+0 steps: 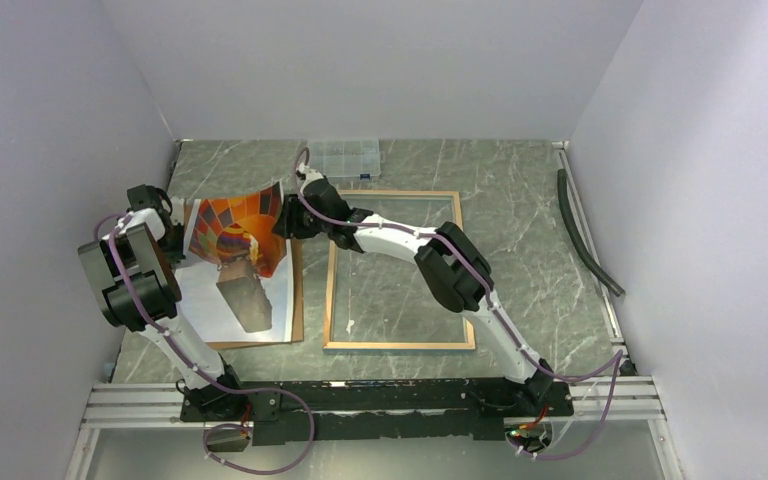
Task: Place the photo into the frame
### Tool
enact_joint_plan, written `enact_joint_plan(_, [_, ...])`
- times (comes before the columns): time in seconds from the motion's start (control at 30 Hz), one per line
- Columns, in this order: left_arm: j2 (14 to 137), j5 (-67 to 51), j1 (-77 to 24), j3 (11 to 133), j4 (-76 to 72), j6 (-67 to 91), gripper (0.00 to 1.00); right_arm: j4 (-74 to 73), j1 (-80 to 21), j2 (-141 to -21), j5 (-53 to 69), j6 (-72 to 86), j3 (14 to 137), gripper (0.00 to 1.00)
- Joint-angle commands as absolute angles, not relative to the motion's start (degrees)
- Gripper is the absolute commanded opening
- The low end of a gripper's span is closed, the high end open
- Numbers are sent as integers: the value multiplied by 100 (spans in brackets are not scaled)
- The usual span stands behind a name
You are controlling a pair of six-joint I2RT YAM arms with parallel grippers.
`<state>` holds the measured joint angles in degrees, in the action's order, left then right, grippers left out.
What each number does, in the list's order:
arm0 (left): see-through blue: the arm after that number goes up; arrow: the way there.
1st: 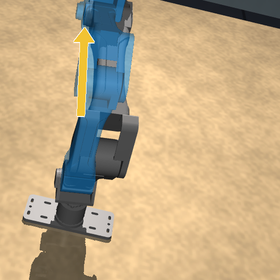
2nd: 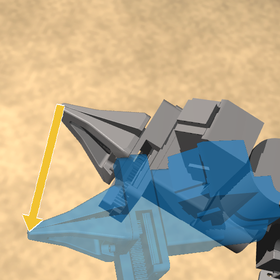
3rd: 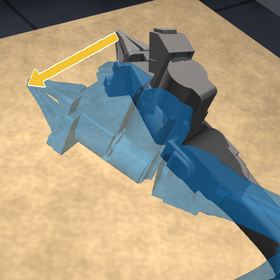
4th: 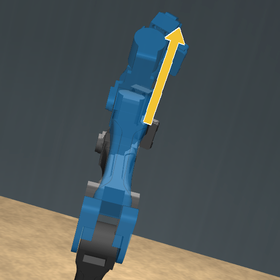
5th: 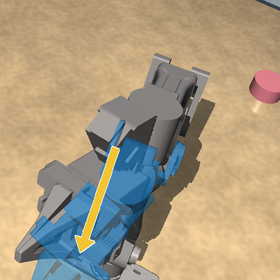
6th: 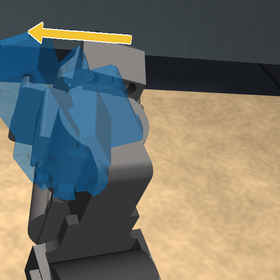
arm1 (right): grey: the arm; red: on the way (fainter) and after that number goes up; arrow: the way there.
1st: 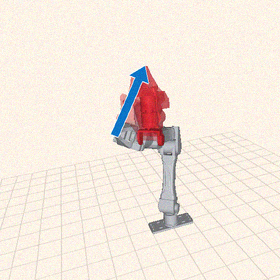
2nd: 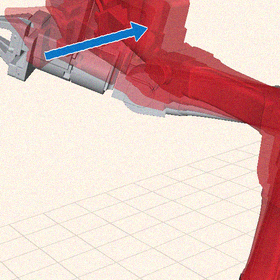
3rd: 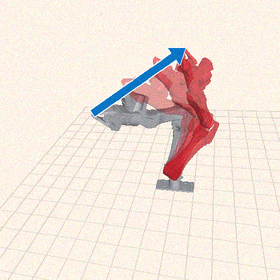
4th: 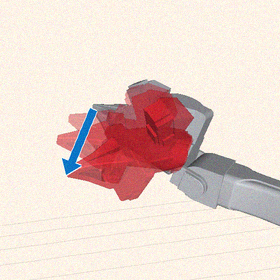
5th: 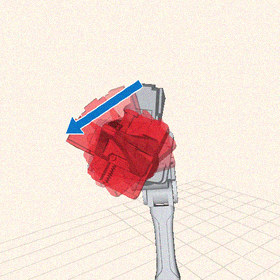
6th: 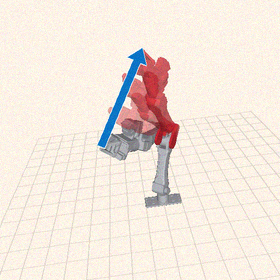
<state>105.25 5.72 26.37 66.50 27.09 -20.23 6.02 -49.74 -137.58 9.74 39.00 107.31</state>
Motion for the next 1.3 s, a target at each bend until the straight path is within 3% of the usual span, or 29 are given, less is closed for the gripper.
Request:
enact_joint_plan(0.0, [10574,394,2578,6633,2715,-1985,18,675,-4966,-13728,1160,4055,10921,46])
enact_joint_plan(0.1, [10578,372,2578,6656,2743,-1971,18,652,-4966,-13766,1161,4160,10872,44])
enact_joint_plan(0.2, [10558,377,2576,6692,2787,-1959,18,718,-4947,-13572,1080,4139,10704,34])
enact_joint_plan(0.43, [10474,224,2599,7081,3332,-1875,23,477,-4911,-13104,818,3824,10666,1])
enact_joint_plan(0.57, [10298,45,2628,7286,3698,-1805,34,347,-4891,-12990,812,3761,10685,0])
enact_joint_plan(0.7, [10176,-235,2729,7686,4239,-1743,71,-36,-4842,-12557,734,3611,10605,0])
enact_joint_plan(0.77, [10107,-410,2817,7940,4489,-1732,81,-374,-4801,-12013,550,3363,10306,0])
enact_joint_plan(0.97, [9797,-647,2871,8270,4857,-1721,92,-2201,-4764,-10012,-791,2579,9692,0])
enact_joint_plan(1.27, [9542,-769,2670,8088,5009,-1688,92,-6160,-4778,-7738,-3550,2942,9955,0])
